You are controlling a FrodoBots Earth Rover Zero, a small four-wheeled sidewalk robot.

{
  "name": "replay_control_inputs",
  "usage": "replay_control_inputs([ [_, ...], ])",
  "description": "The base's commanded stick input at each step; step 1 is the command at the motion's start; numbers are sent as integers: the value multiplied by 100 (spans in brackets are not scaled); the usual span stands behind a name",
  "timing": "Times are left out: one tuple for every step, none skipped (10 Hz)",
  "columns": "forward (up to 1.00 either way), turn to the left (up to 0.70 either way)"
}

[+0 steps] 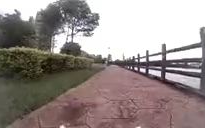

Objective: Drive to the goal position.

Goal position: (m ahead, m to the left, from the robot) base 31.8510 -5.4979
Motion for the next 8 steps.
replay_control_inputs([
  [100,7],
  [100,7],
  [100,7],
  [100,7],
  [100,7],
  [100,7],
  [100,7],
  [100,-9],
])
